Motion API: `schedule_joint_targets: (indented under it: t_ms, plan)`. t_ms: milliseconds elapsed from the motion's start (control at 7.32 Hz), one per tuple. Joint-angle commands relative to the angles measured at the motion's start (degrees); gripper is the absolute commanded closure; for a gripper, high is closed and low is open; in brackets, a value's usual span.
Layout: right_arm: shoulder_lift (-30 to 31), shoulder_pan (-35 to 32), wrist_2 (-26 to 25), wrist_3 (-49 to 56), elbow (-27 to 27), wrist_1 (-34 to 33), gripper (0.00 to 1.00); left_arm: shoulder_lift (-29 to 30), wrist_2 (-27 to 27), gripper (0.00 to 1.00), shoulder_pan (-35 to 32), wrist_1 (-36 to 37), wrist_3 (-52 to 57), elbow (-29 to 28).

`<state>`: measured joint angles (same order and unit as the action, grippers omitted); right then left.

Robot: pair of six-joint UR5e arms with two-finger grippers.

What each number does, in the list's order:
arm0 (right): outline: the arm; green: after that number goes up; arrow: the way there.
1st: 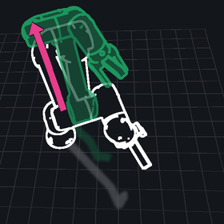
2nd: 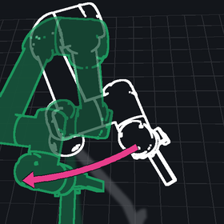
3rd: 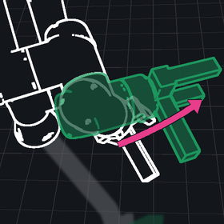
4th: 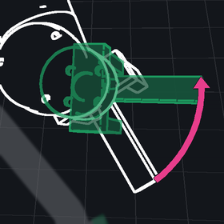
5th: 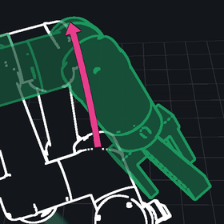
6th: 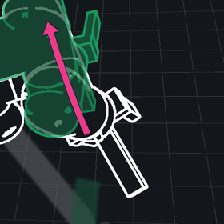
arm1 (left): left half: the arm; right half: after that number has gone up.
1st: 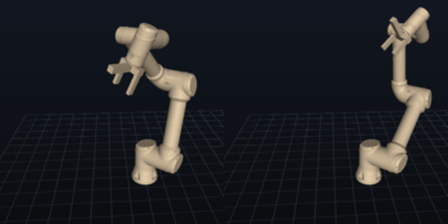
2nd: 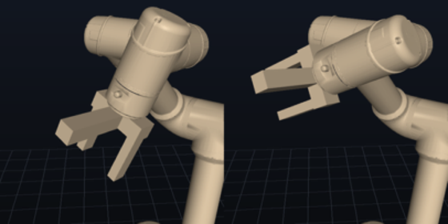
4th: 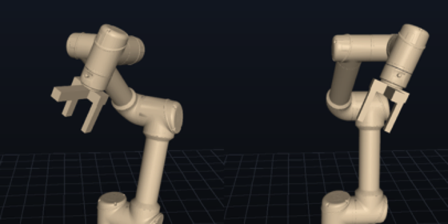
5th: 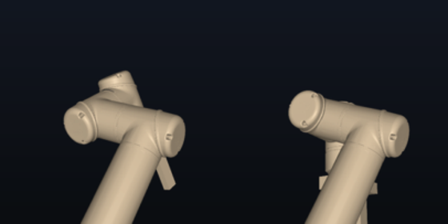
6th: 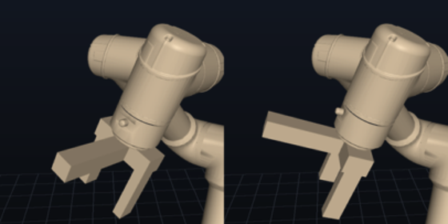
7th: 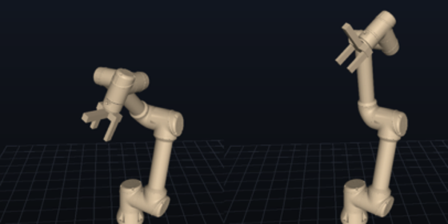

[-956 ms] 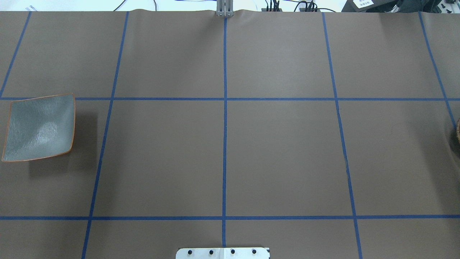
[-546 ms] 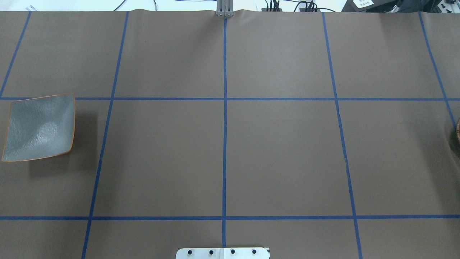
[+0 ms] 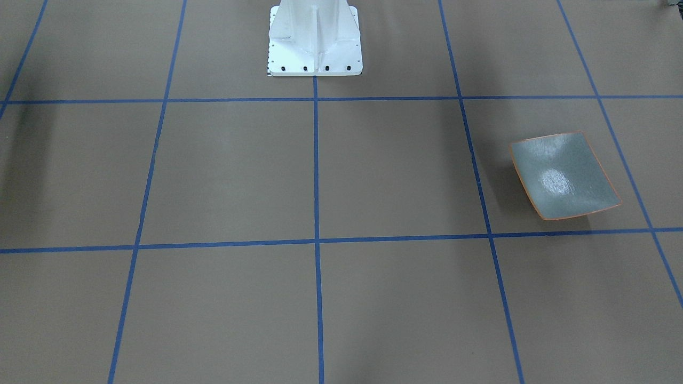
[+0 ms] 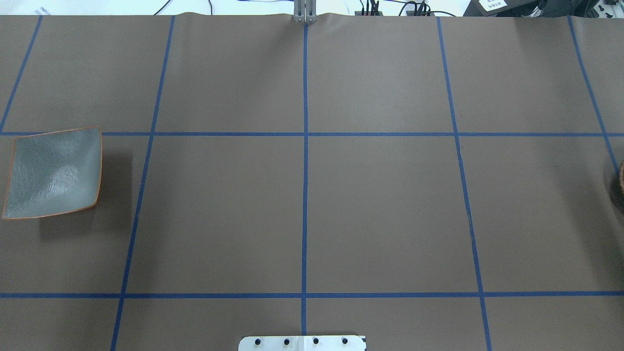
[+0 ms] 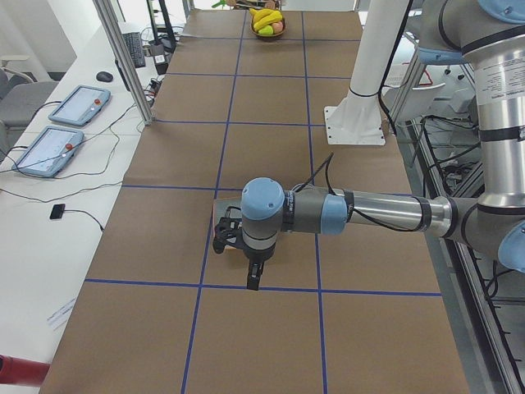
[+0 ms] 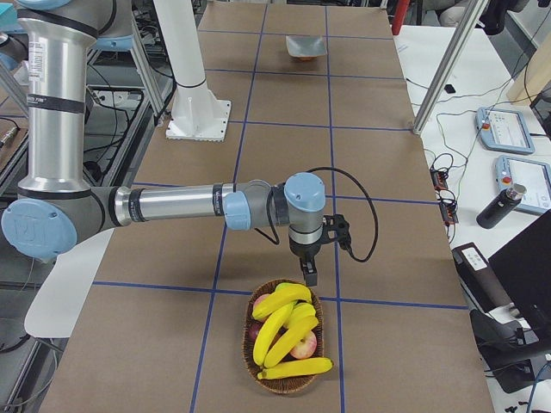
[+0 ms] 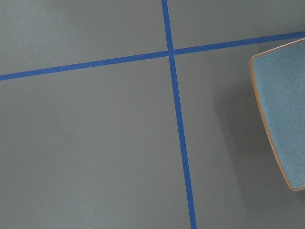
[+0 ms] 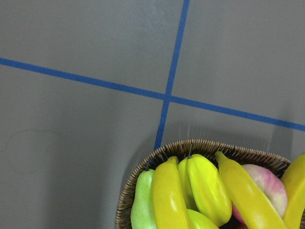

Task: Transfer all bananas from basket to plate

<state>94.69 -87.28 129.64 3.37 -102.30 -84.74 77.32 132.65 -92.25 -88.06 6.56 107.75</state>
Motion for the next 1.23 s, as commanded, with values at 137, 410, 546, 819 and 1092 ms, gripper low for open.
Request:
schedule_joint_targets:
  t_ms: [137,410,546,819,1092]
  plan:
    - [3.37,1.48,0.70,1.38,1.05,8.51,0.00,0.02,0.16,0.00,-0.04,-0.09,-0.05,-0.09]
    - [4.28,6.92,-2.18,1.29,6.46,16.05,0.00,0.02,0.33,0.00,0.05,-0.18,0.03,-0.09]
    - [4.28,7.82,-2.46,1.37,8.59,18.53,0.00,0.02,0.33,0.00,0.05,-0.18,0.04,-0.09]
    - [5.06,9.39,-6.57,1.64,8.70,18.47,0.00,0.02,0.33,0.00,0.05,-0.18,0.04,-0.09]
    - [6.56,10.28,-7.74,1.73,8.61,18.65,0.21,0.02,0.33,0.00,-0.04,-0.09,0.12,-0.09]
